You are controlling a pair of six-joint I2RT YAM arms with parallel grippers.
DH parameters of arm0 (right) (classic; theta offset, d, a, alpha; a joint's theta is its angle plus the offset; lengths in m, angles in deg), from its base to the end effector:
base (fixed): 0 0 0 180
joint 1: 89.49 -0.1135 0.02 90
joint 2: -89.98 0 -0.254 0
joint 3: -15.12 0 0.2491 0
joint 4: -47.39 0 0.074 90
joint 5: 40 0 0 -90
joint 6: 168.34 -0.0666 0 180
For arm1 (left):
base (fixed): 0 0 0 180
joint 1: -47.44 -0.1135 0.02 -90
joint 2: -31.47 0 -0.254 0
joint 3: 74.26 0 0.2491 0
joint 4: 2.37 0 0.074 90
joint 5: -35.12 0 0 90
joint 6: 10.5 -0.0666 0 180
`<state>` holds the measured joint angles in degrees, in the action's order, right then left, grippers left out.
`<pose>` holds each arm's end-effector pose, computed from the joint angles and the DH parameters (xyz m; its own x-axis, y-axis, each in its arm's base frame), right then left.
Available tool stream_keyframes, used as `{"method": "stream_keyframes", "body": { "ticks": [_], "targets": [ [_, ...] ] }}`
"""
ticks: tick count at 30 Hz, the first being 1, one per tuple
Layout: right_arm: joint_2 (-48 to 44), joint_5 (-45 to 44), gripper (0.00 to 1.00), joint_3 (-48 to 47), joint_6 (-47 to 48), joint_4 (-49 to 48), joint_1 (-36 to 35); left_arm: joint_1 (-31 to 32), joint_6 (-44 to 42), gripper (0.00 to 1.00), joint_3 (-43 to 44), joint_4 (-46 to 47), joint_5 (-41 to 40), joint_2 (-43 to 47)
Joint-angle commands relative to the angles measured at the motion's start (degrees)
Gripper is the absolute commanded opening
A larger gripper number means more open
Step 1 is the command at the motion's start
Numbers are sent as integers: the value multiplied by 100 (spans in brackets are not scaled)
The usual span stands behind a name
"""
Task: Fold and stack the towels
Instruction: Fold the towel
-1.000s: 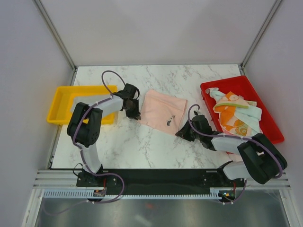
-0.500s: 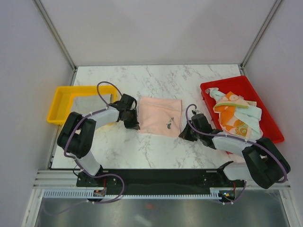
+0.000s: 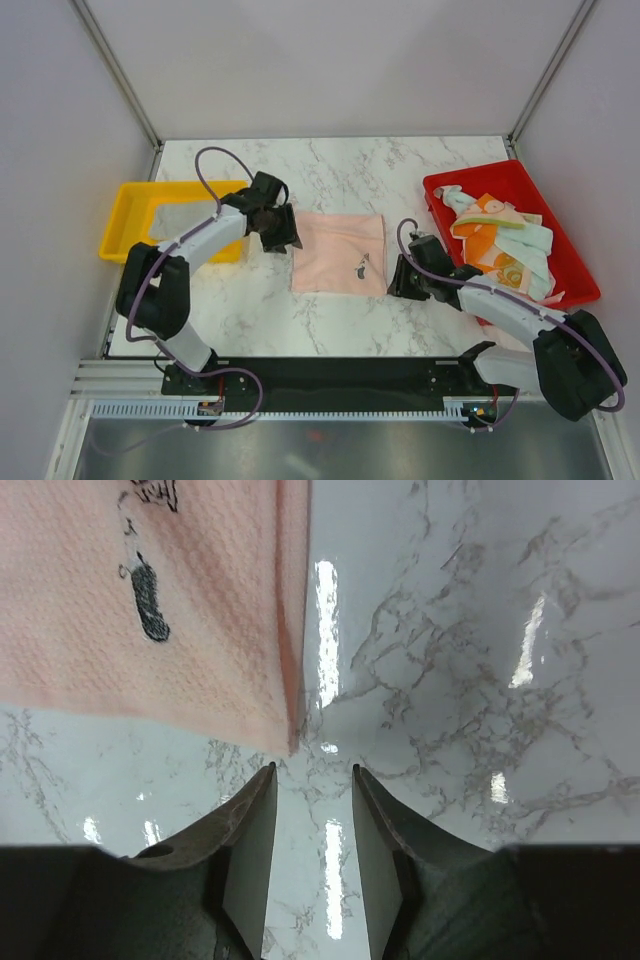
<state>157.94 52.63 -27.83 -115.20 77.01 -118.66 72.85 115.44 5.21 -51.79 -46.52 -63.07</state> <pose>0.2009 0.1156 0.1290 -0.8757 0.1975 -0.4407 0.0190 0.9259 0.3772 0.3038 -0.1550 0.1757 -0.9424 -0.1952 -0.2717 -0.0890 0.9291 -0.3590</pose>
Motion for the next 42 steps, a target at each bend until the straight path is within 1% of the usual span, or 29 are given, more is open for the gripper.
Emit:
{"method": "stream_keyframes", "body": {
  "ticks": [1,2,3,4,5,6,7,8,9,10,12,13,15,19,23,25,27,29,30,31,32,39,42],
  "targets": [
    [93,-211,43,-911,302,699,227,-264,-447,54,801,-161,-99,-46],
    [216,-211,44,-1096,363,673,297,-256,-509,53,924,-134,-2,-125],
    [374,-193,44,-1524,434,647,385,-264,-527,52,1030,-91,190,-317],
    [732,-106,44,-1754,617,594,542,-256,-510,51,1136,-64,288,-389],
    [927,-79,47,-1983,680,455,622,-256,-475,49,1137,-29,359,-459],
    [1138,-35,49,-2229,733,401,710,-230,-457,49,1084,206,446,-477],
    [1566,122,50,-2736,864,348,833,-212,-413,49,892,357,604,-451],
    [1806,158,52,-3002,874,339,886,-186,-369,48,760,549,675,-425],
    [2034,150,53,-3535,874,391,930,-116,-317,48,611,734,754,-381],
    [2472,141,53,-3767,848,461,1035,-72,-220,48,313,1180,964,-329],
    [3018,80,53,-4259,690,593,1132,86,-80,48,40,1456,1141,-328],
    [3160,88,53,-4357,619,611,1237,148,-44,48,-14,1718,1229,-345],
    [3406,97,53,-4568,462,603,1308,349,0,49,-85,1922,1317,-529],
    [3925,281,52,-4762,303,576,1388,535,79,48,-32,2002,1194,-960],
    [4066,589,49,-4675,276,24,1396,544,97,48,-59,2002,1054,-1198],
    [4207,641,48,-4710,302,-56,1414,544,115,48,-102,2002,922,-1268],
    [4347,747,45,-4692,337,-206,1449,544,150,49,-164,1984,843,-1303],
    [4409,800,35,-4684,338,-293,1502,544,167,49,-190,1984,825,-1321],
    [4436,809,28,-4631,346,-346,1519,544,185,49,-217,1984,799,-1330],
    [4445,765,8,-4613,364,-399,1563,544,202,49,-260,1984,755,-1339],
    [4462,704,0,-4587,373,-512,1581,544,211,49,-287,1975,737,-1339],
    [4427,677,0,-4139,-4,-1286,2055,544,343,50,-603,1967,465,-1365],
    [4550,1106,0,-4200,38,-1410,2117,544,378,50,-595,2002,622,-1400]
  ]
}}
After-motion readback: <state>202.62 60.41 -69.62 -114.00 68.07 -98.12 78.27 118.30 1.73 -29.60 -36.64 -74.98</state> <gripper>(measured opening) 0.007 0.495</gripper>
